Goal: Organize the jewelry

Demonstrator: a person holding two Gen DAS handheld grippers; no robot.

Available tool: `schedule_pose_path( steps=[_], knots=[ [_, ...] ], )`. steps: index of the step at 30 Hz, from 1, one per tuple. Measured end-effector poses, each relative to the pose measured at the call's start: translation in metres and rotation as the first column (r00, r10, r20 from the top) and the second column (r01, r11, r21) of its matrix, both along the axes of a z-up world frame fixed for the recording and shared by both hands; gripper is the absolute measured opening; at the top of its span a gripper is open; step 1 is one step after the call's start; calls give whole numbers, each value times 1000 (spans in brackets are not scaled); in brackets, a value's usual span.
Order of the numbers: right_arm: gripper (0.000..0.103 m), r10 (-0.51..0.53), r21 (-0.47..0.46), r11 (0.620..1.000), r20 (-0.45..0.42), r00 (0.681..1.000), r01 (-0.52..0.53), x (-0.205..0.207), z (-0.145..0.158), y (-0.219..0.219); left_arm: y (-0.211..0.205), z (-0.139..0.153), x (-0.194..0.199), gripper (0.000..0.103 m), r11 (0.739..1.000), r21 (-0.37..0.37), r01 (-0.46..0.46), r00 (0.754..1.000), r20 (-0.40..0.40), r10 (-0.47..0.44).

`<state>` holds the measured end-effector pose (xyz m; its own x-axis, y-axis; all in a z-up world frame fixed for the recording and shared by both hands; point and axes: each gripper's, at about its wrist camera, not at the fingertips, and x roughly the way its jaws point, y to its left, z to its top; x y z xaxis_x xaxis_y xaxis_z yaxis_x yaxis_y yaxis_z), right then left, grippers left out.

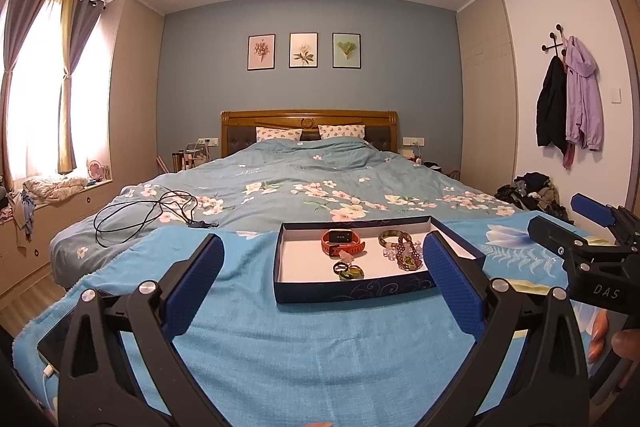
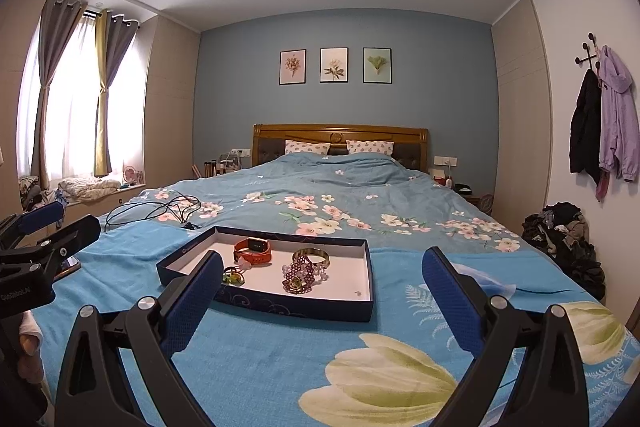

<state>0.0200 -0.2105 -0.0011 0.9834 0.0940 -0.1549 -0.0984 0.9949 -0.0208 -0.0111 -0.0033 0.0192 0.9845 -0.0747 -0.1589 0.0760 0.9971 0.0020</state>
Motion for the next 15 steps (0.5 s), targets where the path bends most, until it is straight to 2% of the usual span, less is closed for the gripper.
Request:
schedule_pose_path(
  steps=[15],
  knots=[
    [96,-1,4,1000,8,1000,1,-1,2,-1,-2,2,1,98,1000,-1,-4,1000,5,4]
  ],
)
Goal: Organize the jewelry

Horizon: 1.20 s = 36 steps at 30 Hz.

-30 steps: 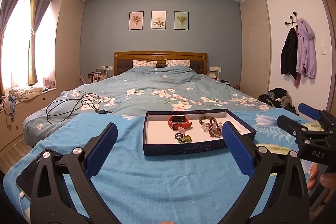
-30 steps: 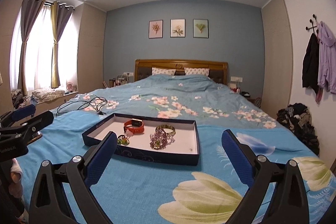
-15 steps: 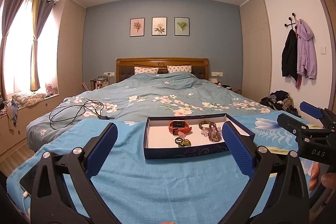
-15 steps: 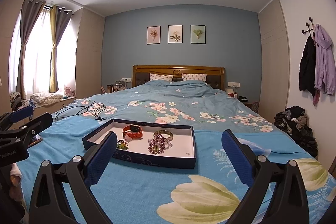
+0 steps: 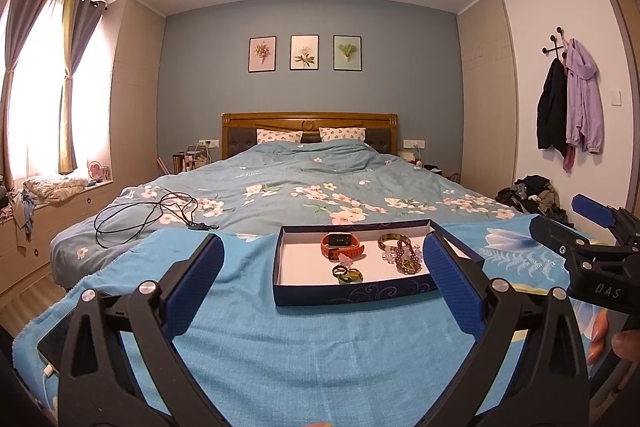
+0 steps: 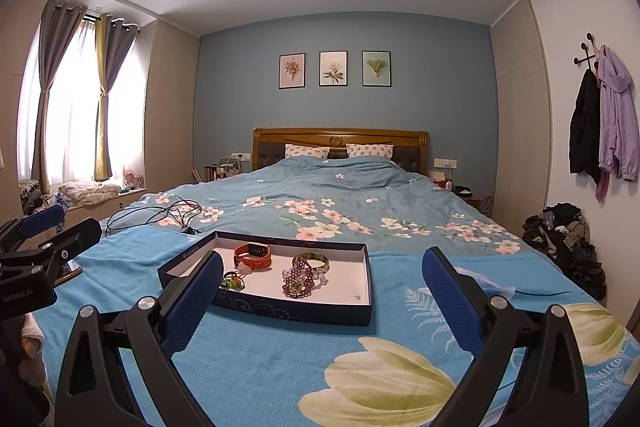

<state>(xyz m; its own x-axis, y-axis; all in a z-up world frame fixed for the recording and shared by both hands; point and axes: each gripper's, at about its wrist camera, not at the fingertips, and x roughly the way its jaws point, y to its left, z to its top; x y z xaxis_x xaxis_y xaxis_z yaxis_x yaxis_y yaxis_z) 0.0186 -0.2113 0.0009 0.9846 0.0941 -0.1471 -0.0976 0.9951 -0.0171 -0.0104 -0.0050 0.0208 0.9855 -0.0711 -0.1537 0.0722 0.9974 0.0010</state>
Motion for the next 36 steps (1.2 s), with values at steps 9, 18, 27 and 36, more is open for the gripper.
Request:
schedule_pose_path(
  steps=[9,18,27,36],
  knots=[
    [96,0,0,1000,-2,1000,0,0,1,0,0,0,0,98,1000,-1,1,1000,-1,-1],
    [96,2,-1,1000,-5,1000,-2,1,2,1,-1,0,0,98,1000,-2,-3,1000,0,3],
    [96,4,-1,1000,-8,1000,-4,1,1,2,-2,0,2,98,1000,-6,-6,1000,-1,6],
    [96,5,2,1000,-9,1000,-5,2,1,3,-2,-1,2,98,1000,-5,-9,1000,-1,9]
  ],
)
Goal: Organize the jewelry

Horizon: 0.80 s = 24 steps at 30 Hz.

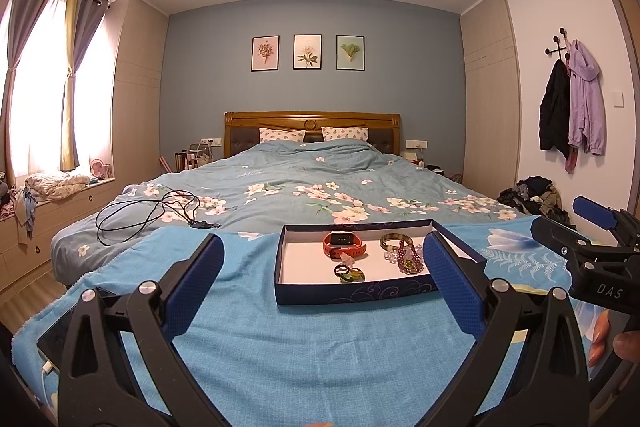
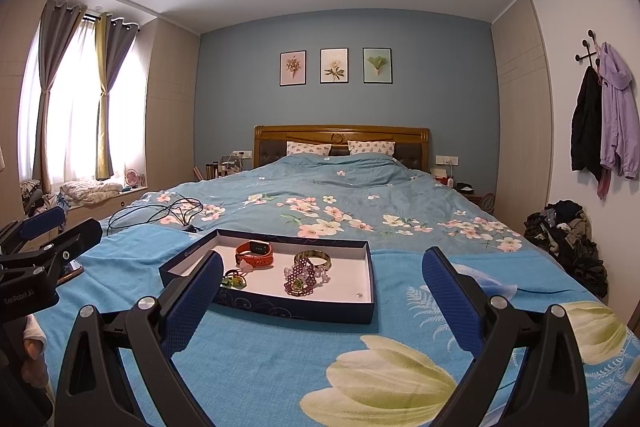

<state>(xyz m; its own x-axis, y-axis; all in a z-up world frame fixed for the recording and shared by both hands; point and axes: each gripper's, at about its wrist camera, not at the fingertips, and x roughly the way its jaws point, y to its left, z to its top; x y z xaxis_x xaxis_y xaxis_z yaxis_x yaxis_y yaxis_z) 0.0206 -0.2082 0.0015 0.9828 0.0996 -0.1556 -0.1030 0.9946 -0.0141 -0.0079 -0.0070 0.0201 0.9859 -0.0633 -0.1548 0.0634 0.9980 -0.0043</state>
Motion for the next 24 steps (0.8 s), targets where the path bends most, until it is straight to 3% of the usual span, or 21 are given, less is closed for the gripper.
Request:
schedule_pose_path(
  steps=[24],
  knots=[
    [96,3,6,1000,-5,1000,-3,-2,0,-4,0,-1,-2,98,1000,-1,0,1000,-3,0]
  ],
)
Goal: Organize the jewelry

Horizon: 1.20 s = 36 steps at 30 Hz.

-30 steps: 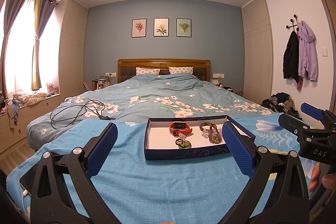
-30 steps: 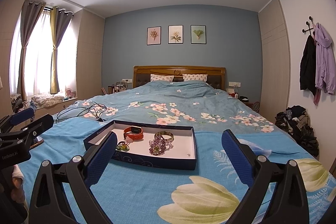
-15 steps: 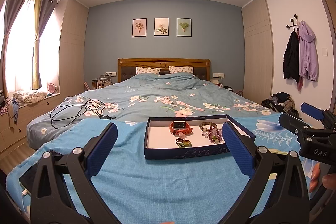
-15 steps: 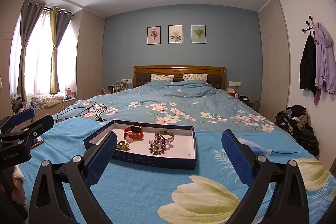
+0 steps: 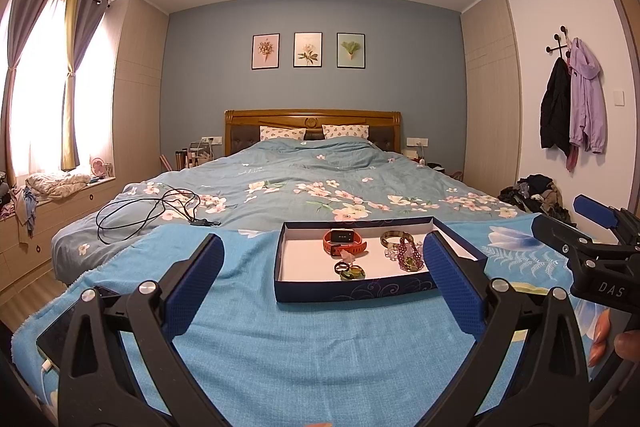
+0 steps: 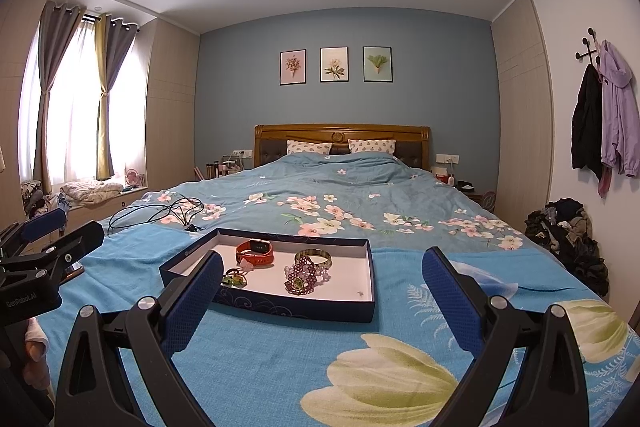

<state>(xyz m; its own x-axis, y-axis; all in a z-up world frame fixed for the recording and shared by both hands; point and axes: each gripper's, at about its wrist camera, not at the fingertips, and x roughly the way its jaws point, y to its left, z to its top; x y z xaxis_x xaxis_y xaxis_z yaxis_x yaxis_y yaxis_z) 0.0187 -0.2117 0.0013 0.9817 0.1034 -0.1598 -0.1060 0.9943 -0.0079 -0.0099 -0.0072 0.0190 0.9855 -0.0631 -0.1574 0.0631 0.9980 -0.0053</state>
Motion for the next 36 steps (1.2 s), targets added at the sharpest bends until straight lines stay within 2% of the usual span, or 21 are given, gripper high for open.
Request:
schedule_pose_path(
  steps=[28,32,36],
  knots=[
    [96,9,3,1000,-16,1000,-9,3,-3,2,0,-7,0,98,1000,-5,2,1000,-9,-2],
    [96,31,-21,999,-89,996,-33,15,-7,-4,3,-11,9,98,1000,-9,-5,998,-63,4],
    [96,-9,-56,998,-272,962,-7,47,-19,-32,11,-18,25,98,1000,-4,-8,989,-146,8]
  ],
)
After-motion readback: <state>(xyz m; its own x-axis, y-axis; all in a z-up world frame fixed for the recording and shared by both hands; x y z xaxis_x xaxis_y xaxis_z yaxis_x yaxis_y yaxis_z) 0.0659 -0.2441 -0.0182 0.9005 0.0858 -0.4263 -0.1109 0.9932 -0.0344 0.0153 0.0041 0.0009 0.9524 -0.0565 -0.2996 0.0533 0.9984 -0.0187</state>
